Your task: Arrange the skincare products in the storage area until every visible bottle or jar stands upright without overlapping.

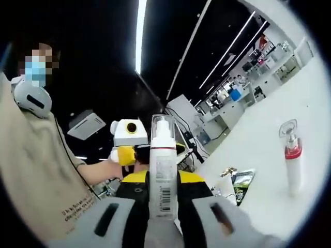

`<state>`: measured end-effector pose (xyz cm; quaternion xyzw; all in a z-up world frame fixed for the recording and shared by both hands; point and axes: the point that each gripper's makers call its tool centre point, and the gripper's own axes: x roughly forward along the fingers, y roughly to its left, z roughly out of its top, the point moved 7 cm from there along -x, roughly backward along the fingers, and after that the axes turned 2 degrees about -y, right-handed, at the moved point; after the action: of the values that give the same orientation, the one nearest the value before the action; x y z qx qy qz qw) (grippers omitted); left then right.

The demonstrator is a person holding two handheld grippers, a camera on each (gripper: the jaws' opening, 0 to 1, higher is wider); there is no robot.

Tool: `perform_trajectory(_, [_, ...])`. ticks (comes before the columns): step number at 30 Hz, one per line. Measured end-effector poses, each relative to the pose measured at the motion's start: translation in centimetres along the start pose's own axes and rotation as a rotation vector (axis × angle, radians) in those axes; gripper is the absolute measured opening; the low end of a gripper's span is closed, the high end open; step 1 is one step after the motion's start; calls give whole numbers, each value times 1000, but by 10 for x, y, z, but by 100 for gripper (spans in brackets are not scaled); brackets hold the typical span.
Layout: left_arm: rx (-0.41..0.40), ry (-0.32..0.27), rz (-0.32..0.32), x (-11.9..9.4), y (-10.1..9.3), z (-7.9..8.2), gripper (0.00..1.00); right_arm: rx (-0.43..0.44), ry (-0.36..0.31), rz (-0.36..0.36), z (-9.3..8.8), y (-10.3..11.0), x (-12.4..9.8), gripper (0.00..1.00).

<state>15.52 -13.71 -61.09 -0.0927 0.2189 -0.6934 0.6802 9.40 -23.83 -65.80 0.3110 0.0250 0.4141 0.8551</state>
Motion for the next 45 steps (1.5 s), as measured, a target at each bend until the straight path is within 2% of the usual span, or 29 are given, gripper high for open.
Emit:
perform_trajectory(4, [10, 12, -24, 7, -2, 1, 26, -2, 9, 47, 1, 2, -2, 19])
perform_trajectory(7, [9, 19, -74, 12, -8, 1, 20, -3, 10, 64, 2, 1, -6, 19])
perform_trajectory(13, [43, 62, -65, 22, -13, 2, 19, -42, 31, 71, 5, 0, -15, 20])
perform_trajectory(17, [102, 113, -33, 30, -13, -3, 18, -132, 109, 29, 5, -10, -23, 21])
perform_trajectory(23, [202, 187, 11, 53, -8, -18, 18, -195, 216, -52, 0, -28, -35, 23])
perform_trajectory(27, [234, 240, 36, 67, -3, -29, 18, -230, 279, -85, -7, -43, -43, 24])
perform_trajectory(31, [288, 289, 55, 75, 3, -38, 18, -285, 346, -98, -14, -54, -45, 24])
perform_trajectory(34, [307, 319, 84, 81, 8, -46, 19, -359, 416, -105, -20, -65, -46, 24])
perform_trajectory(38, [341, 363, 126, 90, 15, -57, 19, -415, 508, -117, -29, -80, -46, 24])
perform_trajectory(45, [350, 396, 186, 111, 33, -77, 19, -467, 562, -175, -46, -106, -51, 23])
